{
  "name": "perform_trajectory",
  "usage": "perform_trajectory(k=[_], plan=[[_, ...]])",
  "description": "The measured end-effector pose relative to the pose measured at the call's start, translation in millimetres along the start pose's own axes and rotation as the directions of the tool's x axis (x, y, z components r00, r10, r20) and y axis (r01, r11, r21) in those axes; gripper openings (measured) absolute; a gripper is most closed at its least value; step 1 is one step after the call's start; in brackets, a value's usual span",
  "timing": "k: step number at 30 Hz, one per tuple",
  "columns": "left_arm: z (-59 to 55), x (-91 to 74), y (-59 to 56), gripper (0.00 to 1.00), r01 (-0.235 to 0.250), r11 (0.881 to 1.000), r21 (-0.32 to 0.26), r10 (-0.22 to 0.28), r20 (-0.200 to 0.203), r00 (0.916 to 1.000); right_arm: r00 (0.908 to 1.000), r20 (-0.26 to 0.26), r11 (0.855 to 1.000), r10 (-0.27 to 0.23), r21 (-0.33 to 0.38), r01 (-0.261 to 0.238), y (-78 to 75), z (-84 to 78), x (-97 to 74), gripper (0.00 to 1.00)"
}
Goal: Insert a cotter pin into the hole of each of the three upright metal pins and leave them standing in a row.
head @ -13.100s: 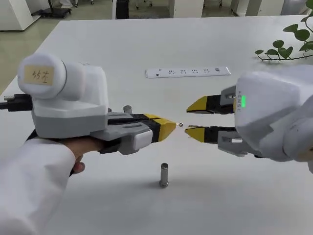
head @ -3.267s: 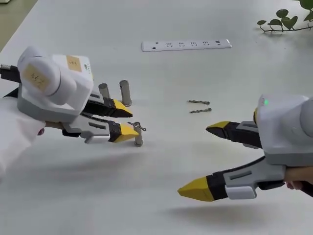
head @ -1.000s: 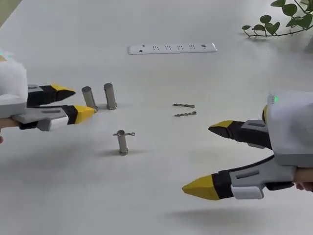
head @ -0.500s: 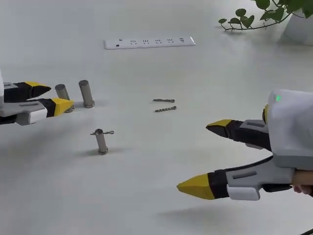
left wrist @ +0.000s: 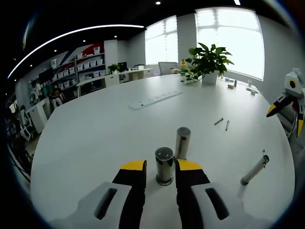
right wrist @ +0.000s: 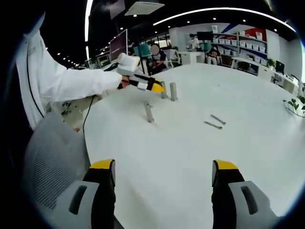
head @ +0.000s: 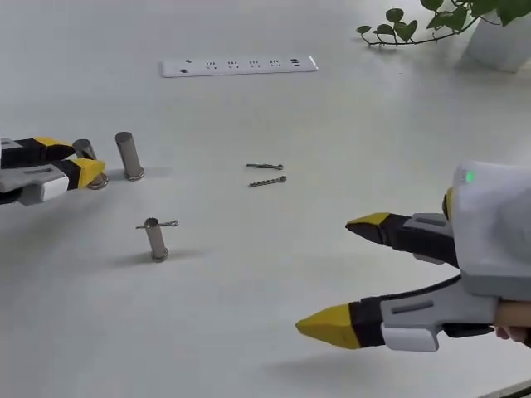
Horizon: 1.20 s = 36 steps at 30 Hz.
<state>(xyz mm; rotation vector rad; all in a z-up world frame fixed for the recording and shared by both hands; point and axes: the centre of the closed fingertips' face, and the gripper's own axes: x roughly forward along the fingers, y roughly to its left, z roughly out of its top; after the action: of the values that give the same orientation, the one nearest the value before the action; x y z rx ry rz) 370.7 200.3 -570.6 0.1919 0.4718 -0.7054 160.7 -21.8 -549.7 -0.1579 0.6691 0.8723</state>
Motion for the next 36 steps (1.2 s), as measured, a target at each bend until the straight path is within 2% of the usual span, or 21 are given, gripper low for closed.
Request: perform_trajectory(k=[5,9,13,15,20,23,26,28,32,36], plan=[[2.8,2.5,-0.9,0.18,0.007,1.0,-0.003,-0.007,0.008,0.9999,1.0,-0.002,1.0,-0.004,0.008,0.004,-2.5,-0.9,-0.6,0.81],[2.7,6.1,-2.1,0.14,0.012,1.0,0.014,-0.012,-0.002,0.9999,0.9999,-0.007,1.0,-0.007,0.013,0.007,-4.5,-2.1,0.5,0.81],[1.2,8.0,-2.2,0.13,0.013,1.0,-0.001,-0.013,-0.002,0.9999,1.0,-0.006,1.0,-0.008,0.016,0.008,-5.2,-1.8,0.3,0.81],[1.6,8.8,-2.9,0.11,0.011,1.0,0.028,-0.011,-0.002,0.9999,0.9999,-0.004,1.0,-0.01,0.02,0.01,-5.3,-2.2,-0.1,0.81],[1.0,8.2,-2.7,0.1,0.015,1.0,0.024,-0.015,-0.001,0.9999,0.9997,-0.022,1.0,-0.006,0.03,0.007,-3.7,-8.8,1.4,0.81],[0.6,6.4,-3.2,0.1,0.01,0.999,0.05,-0.009,-0.02,0.9998,0.9997,-0.025,1.0,0.001,0.03,0.0,-2.4,-10.0,2.4,0.81],[0.4,2.8,-6.0,0.09,0.021,0.994,0.112,-0.017,-0.037,0.9992,0.9997,-0.023,1.0,0.002,0.027,-0.002,-2.3,-8.9,3.2,0.81],[4.7,-3.3,-10.2,0.09,0.04,0.997,0.071,-0.039,-0.01,0.9992,0.9999,-0.017,1.0,0.0,0.026,0.0,-2.6,-7.2,3.6,0.81],[9.7,-15.3,-14.8,0.09,0.04,0.995,0.089,-0.04,-0.007,0.9992,1.0,-0.009,1.0,0.0,0.021,0.0,-2.0,-4.4,3.7,0.81],[24.4,-33.5,-29.2,0.09,0.073,0.993,0.094,-0.077,0.032,0.9965,1.0,-0.003,1.0,-0.003,0.017,0.003,-1.8,-2.2,3.2,0.81]])
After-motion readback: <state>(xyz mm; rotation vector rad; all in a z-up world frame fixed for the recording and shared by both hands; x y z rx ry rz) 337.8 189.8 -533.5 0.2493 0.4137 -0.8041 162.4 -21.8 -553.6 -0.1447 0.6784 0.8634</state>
